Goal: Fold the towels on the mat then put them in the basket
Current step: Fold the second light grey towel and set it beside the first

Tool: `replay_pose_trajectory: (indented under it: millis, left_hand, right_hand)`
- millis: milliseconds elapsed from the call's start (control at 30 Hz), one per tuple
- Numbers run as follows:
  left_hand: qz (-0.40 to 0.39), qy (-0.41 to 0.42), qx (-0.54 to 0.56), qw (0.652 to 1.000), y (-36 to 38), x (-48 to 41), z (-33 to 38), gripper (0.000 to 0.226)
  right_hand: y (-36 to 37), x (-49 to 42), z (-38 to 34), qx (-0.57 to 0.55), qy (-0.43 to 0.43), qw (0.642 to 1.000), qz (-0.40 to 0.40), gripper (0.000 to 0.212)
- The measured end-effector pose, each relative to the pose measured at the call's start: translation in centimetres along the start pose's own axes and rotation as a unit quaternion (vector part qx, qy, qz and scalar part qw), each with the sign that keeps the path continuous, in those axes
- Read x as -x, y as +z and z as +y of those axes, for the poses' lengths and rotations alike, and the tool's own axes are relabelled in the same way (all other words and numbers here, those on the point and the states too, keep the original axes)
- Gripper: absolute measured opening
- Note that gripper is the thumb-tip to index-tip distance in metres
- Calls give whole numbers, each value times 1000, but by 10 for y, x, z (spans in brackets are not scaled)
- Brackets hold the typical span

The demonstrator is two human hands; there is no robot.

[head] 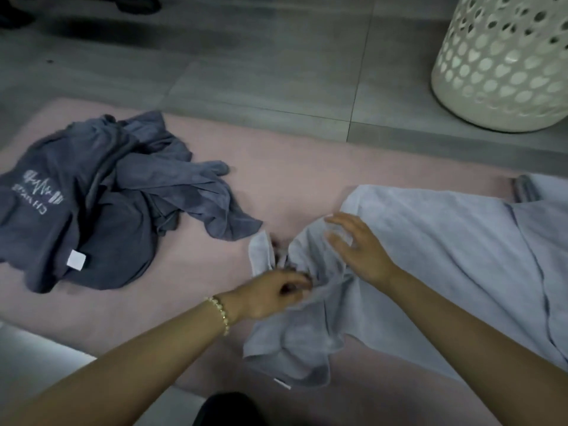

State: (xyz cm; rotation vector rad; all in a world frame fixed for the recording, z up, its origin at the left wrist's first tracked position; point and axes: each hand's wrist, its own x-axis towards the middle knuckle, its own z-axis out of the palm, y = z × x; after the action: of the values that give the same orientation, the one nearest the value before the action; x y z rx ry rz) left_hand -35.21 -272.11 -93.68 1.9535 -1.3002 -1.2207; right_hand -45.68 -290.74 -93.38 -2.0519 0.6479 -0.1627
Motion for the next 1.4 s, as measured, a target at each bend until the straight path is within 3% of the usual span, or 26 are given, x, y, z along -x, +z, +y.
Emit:
replay_pose_trajectory:
  millis: [67, 100, 133, 200, 300, 367, 467, 533, 600, 667, 733, 833, 900, 1000, 1100, 1167, 1233, 1367, 1400]
  left_hand:
    - [188, 22, -9, 982, -13, 0, -16, 26]
    - [245, 25, -70, 967, -22, 0, -23, 41]
    - [250, 16, -135, 959, -28, -2, -30, 64]
    - [148, -32, -198, 969, -37, -3, -42, 104]
    - [42, -76, -225, 970, -44, 1, -52, 124]
    - [27, -50, -273, 960, -48, 8, -56, 122]
    - [12, -3, -272, 962, -55, 18, -58, 100]
    - [52, -11, -116, 992, -63, 24, -42, 66]
    - [45, -87, 63, 993, -84, 31, -25, 38]
    - [-14, -149, 143, 978, -104, 34, -15, 34]
    - [-45, -160, 236, 957, -128, 42, -4, 42]
    - [71, -120, 424, 895, -175, 42, 18, 33]
    - [185, -94, 476, 855, -217, 29, 26, 31]
    - [345, -29, 479, 807, -276, 0, 11, 45]
    - [517, -89, 341, 780, -282, -8, -32, 68]
    - [515, -147, 235, 811, -255, -7, -64, 56]
    - [483, -200, 196, 830, -206, -2, -96, 41]
    - [475, -317, 192, 798, -118, 23, -111, 29]
    - [451, -368, 206, 787, -104, 29, -109, 38]
  right_hand:
    - [12, 4, 14, 100, 15, 991, -86, 40]
    - [15, 8, 16, 137, 30, 982, -126, 41]
    - [16, 12, 17, 156, 39, 975, -154, 40]
    - [15, 18, 16, 147, 45, 972, -180, 38]
    - [8, 24, 12, 110, 43, 974, -192, 51]
    - [3, 28, 14, 157, 4, 965, -209, 60]
    - [-1, 27, 13, 181, -35, 964, -194, 42]
    - [-4, 20, 5, 88, -6, 983, -160, 44]
    - [-6, 6, -10, -19, 21, 986, -163, 51]
    - [-16, -4, -26, -53, 36, 978, -200, 49]
    - [-24, -18, -47, -60, 37, 973, -219, 44]
    - [-37, -58, -87, -118, 23, 980, -158, 32]
    - [-44, -97, -113, -160, 5, 980, -118, 28]
    - [-42, -149, -138, -216, 21, 969, -115, 28]
    - [-23, -172, -128, -133, 28, 988, -76, 58]
    - [-6, -163, -108, -105, 40, 992, -57, 60]
    - [13, -143, -79, -82, 42, 994, -66, 55]
    - [48, -81, -29, -11, 41, 993, -108, 48]
    - [54, -65, -19, 8, 28, 993, -113, 48]
